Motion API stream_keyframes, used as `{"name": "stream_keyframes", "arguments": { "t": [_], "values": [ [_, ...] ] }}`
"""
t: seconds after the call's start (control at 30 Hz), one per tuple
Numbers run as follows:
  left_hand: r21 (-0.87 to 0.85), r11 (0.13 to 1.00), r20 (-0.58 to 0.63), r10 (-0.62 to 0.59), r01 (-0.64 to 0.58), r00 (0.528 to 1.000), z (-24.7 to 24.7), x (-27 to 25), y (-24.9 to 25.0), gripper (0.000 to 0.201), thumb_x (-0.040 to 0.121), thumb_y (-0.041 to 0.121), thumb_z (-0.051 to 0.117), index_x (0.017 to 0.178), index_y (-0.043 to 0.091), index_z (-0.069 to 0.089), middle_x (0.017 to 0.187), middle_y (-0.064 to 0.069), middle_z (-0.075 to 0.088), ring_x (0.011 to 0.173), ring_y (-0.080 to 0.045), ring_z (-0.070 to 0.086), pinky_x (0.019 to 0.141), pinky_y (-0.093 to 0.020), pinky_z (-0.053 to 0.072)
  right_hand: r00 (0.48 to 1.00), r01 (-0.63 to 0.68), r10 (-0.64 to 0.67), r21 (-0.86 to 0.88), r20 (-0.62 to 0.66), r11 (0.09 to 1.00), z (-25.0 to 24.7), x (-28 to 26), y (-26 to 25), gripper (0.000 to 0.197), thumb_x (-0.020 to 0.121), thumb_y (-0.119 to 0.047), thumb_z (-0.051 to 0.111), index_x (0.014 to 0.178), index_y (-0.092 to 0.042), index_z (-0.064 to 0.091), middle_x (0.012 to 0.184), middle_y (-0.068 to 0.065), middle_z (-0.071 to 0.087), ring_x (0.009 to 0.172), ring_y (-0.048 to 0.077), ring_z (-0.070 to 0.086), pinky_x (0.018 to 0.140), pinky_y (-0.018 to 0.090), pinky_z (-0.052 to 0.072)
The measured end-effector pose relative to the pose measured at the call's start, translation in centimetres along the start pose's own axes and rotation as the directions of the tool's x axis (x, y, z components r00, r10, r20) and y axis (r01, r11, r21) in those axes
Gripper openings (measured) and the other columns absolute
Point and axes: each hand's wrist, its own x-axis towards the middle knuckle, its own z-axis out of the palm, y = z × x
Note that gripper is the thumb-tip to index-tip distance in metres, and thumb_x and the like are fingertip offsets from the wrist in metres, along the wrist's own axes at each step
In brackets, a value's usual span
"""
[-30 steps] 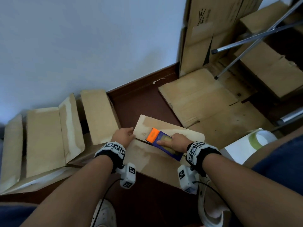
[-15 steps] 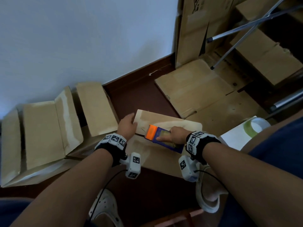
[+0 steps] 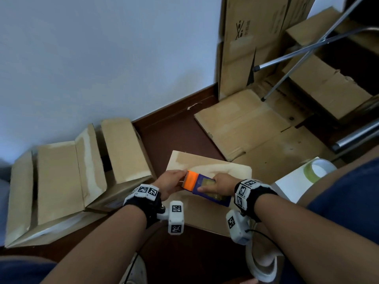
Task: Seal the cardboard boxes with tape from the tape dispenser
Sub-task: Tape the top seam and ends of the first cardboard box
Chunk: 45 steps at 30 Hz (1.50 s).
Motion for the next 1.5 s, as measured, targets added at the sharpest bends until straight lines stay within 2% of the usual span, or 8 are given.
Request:
{"name": "stream_keyframes", "arguments": {
  "t": [0.27, 0.47, 0.6, 0.87, 1.0, 1.23, 1.37, 1.5],
  "values": [
    [0.02, 0.998, 0.009, -0.065, 0.064, 0.998, -1.3, 0.4, -0.4, 0.02, 0.094, 0.017, 0.057, 0.106, 0.012, 0.073, 0.106, -0.009, 0.073, 0.104, -0.024, 0.067, 0.09, -0.032, 0.053, 1.0, 0.014, -0.013, -0.011, 0.01, 1.0, -0.2, -0.2, -0.3, 0.078, 0.074, -0.076, 0.056, 0.101, -0.004, 0.069, 0.099, 0.015, 0.07, 0.077, 0.022, 0.06, 0.07, 0.03, 0.044],
    [0.103, 0.994, -0.037, 0.028, -0.024, 0.999, -1.6, 0.3, -0.1, 0.021, 0.096, 0.012, 0.054, 0.107, 0.005, 0.071, 0.104, -0.015, 0.072, 0.088, -0.022, 0.07, 0.07, -0.026, 0.056, 1.0, 0.017, -0.015, -0.069, 0.021, 0.997, -0.9, 0.0, -1.3, 0.08, 0.071, -0.079, 0.055, 0.102, -0.006, 0.067, 0.098, 0.012, 0.07, 0.088, 0.026, 0.065, 0.074, 0.032, 0.047],
    [0.088, 0.995, -0.079, 0.06, -0.053, 0.995, -2.3, 0.0, 0.4, 0.02, 0.094, 0.01, 0.058, 0.106, 0.0, 0.07, 0.1, -0.017, 0.071, 0.079, -0.02, 0.068, 0.062, -0.022, 0.055, 0.999, 0.029, -0.026, -0.118, 0.027, 0.993, -1.4, -0.3, -2.2, 0.079, 0.073, -0.079, 0.053, 0.101, -0.006, 0.066, 0.094, 0.01, 0.067, 0.082, 0.023, 0.061, 0.074, 0.032, 0.046],
    [0.05, 0.996, -0.17, 0.084, -0.076, 0.982, -3.4, -1.1, 1.2, 0.017, 0.092, 0.008, 0.06, 0.103, -0.002, 0.069, 0.094, -0.019, 0.071, 0.072, -0.019, 0.068, 0.059, -0.023, 0.055, 0.999, 0.027, -0.021, -0.168, 0.042, 0.985, -1.9, -0.5, -3.4, 0.076, 0.072, -0.08, 0.053, 0.097, -0.009, 0.063, 0.092, 0.007, 0.065, 0.083, 0.022, 0.061, 0.076, 0.032, 0.046],
    [-0.072, 0.994, -0.274, 0.064, -0.087, 0.96, -7.1, -2.0, 1.5, 0.018, 0.094, 0.003, 0.054, 0.101, -0.008, 0.067, 0.071, -0.014, 0.067, 0.044, -0.012, 0.056, 0.04, -0.018, 0.042, 0.998, 0.007, 0.006, -0.195, 0.07, 0.981, -2.1, -0.8, -3.0, 0.074, 0.072, -0.08, 0.053, 0.093, -0.009, 0.062, 0.087, 0.006, 0.062, 0.079, 0.021, 0.058, 0.075, 0.033, 0.046],
    [0.083, 0.979, -0.419, 0.206, -0.188, 0.885, -5.7, -2.8, 1.6, 0.025, 0.094, 0.004, 0.054, 0.073, 0.008, 0.067, 0.059, -0.002, 0.067, 0.052, -0.012, 0.061, 0.051, -0.02, 0.051, 0.999, -0.022, 0.03, -0.196, 0.04, 0.98, -1.7, -1.1, -3.1, 0.08, 0.075, -0.079, 0.05, 0.107, -0.006, 0.063, 0.101, 0.01, 0.065, 0.085, 0.023, 0.059, 0.079, 0.032, 0.046],
    [0.27, 0.943, -0.48, 0.307, -0.195, 0.821, -4.9, -2.3, 1.7, 0.018, 0.094, 0.016, 0.053, 0.08, 0.015, 0.066, 0.07, -0.001, 0.068, 0.067, -0.015, 0.064, 0.075, -0.031, 0.052, 0.999, -0.043, 0.049, -0.181, 0.024, 0.982, -1.4, -0.8, -3.2, 0.079, 0.077, -0.076, 0.051, 0.111, -0.005, 0.062, 0.1, 0.009, 0.063, 0.086, 0.023, 0.057, 0.08, 0.031, 0.044],
    [0.372, 0.917, -0.491, 0.328, -0.146, 0.807, -4.7, -2.6, 1.4, 0.017, 0.095, 0.02, 0.051, 0.09, 0.014, 0.066, 0.08, -0.002, 0.071, 0.079, -0.015, 0.065, 0.076, -0.027, 0.048, 0.997, -0.069, 0.076, -0.194, 0.03, 0.979, -0.8, -0.4, -3.1, 0.082, 0.077, -0.077, 0.05, 0.11, -0.003, 0.063, 0.101, 0.011, 0.066, 0.084, 0.023, 0.057, 0.08, 0.032, 0.045]
  ]
}}
